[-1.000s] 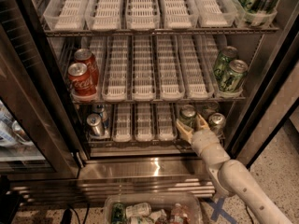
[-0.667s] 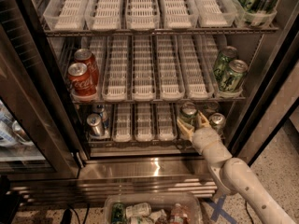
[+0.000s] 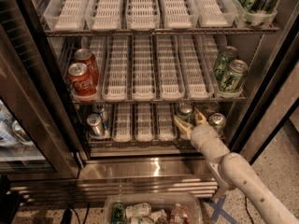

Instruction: Pick green can from bottom shelf of fridge

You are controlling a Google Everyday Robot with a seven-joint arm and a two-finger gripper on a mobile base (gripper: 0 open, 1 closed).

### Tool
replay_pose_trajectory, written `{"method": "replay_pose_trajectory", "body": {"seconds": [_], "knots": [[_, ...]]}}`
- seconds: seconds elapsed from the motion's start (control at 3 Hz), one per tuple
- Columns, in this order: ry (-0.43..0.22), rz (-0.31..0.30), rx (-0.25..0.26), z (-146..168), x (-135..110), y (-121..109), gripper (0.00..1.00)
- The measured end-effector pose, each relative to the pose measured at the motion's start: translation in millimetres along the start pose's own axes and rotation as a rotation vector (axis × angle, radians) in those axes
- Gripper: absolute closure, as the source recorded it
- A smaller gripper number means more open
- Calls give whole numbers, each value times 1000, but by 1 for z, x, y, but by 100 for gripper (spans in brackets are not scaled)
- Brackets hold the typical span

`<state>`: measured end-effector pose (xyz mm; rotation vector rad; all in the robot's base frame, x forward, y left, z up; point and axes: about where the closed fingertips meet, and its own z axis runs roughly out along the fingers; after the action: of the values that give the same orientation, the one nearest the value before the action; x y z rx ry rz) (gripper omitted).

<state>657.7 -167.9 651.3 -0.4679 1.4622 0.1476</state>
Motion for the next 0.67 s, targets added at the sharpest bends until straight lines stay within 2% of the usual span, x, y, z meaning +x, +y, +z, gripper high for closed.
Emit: {"method": "replay_pose_trajectory", "body": {"seconds": [0.33,0.67], "knots": [[20,-21,-88,-15,-9,21,100],[33,-63,-248,-45,-31,60,100]]}}
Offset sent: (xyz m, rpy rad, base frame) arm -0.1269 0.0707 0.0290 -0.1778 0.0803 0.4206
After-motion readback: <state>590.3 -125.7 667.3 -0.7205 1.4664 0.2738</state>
